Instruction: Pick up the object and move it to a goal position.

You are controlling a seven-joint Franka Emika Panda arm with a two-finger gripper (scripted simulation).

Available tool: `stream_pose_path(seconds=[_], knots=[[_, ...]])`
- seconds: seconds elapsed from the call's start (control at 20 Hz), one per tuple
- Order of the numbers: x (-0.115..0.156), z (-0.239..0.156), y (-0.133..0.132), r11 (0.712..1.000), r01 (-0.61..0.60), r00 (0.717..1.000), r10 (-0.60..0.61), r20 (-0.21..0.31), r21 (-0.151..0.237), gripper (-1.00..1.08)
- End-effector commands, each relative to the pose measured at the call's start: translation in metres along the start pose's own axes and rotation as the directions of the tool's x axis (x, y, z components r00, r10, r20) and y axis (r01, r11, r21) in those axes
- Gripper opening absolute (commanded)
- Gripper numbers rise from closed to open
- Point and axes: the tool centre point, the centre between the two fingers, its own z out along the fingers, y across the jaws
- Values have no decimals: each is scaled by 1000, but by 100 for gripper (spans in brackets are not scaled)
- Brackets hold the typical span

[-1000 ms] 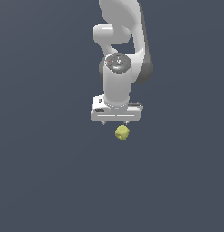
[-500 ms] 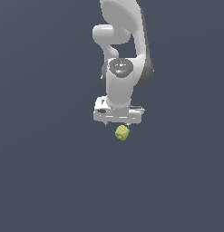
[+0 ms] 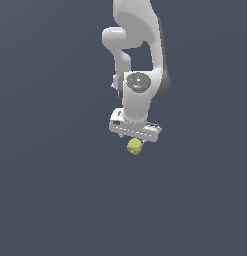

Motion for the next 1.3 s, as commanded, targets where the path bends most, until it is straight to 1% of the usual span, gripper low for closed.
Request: stream_pose_path(seconds=[0.0, 0.3, 0.6, 0.8, 1.05, 1.25], knots=[[-5, 8, -3, 998, -63, 998, 63, -2, 2, 100], [-13, 24, -9, 984, -179, 984, 179, -7, 4, 100], [-19, 32, -12, 969, -248, 969, 248, -10, 6, 100], [-21, 35, -13, 963, -268, 963, 268, -11, 6, 100], [-21, 36, -13, 964, -266, 964, 266, -10, 6, 100], [-21, 47, -13, 964, -267, 964, 267, -10, 6, 100]])
